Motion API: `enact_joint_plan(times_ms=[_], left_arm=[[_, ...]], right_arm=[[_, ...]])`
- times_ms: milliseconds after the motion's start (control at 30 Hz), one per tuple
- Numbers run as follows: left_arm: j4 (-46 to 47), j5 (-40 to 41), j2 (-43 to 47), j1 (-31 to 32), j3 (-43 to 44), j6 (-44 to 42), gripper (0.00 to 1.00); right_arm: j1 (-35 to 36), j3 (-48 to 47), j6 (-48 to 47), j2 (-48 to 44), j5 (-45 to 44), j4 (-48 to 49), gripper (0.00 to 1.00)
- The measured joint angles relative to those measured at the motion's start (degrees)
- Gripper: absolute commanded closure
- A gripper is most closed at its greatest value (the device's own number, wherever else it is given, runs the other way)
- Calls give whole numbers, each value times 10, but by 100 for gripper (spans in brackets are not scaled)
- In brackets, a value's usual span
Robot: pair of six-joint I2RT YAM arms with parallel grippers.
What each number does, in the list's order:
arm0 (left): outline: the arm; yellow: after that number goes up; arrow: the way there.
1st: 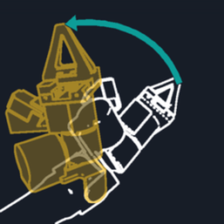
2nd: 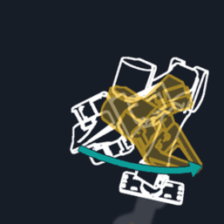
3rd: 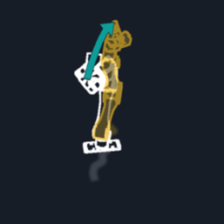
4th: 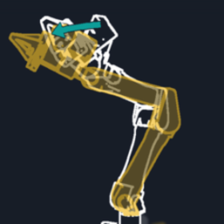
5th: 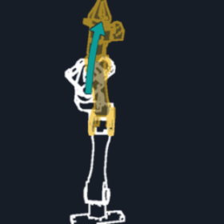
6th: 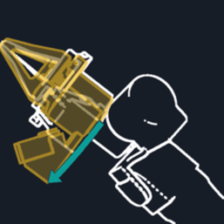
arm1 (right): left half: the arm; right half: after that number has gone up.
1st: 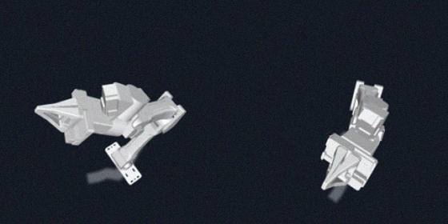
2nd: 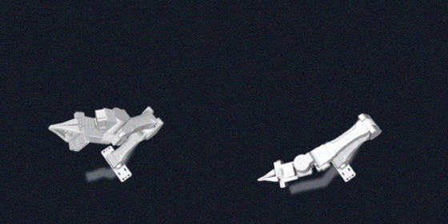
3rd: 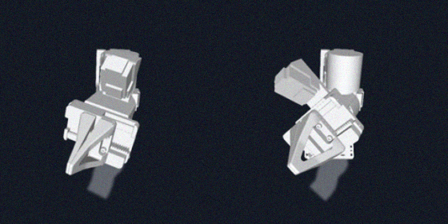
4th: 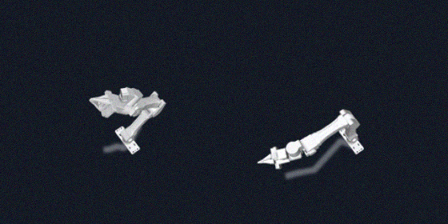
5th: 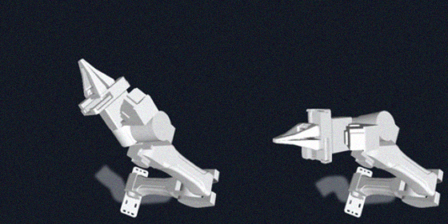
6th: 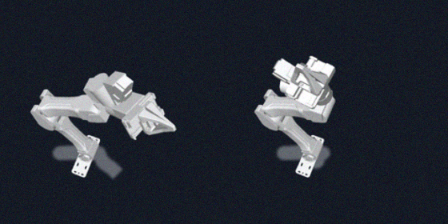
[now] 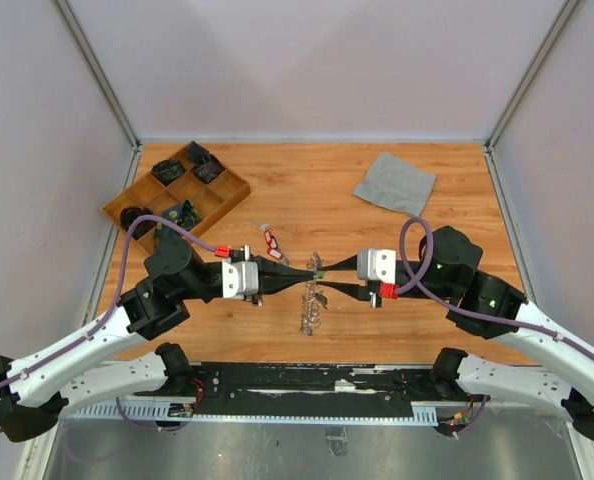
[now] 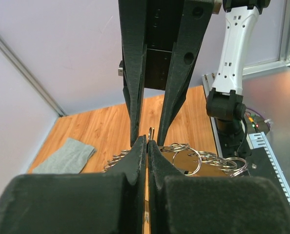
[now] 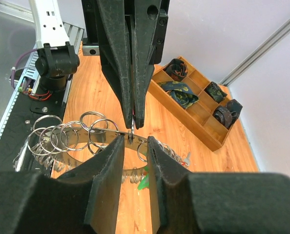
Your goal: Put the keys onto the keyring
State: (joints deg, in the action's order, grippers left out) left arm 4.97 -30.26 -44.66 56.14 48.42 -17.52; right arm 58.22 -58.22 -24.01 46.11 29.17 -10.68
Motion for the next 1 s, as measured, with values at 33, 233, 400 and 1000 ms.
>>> enact_joint_plan(times_ms=[33,233,400,1000], left_arm=[[-1,0,0,0,0,0,100],[-4,0,0,0,0,0,99],[-4,0,0,0,0,0,99],[26,2,2,0,-5,10,72]], right_arm=[[0,0,1,3,1,-1,78],[0,0,13,5,9,-3,88],[0,0,19,5,8,-3,99],[0,0,41,-2,7,2,99]])
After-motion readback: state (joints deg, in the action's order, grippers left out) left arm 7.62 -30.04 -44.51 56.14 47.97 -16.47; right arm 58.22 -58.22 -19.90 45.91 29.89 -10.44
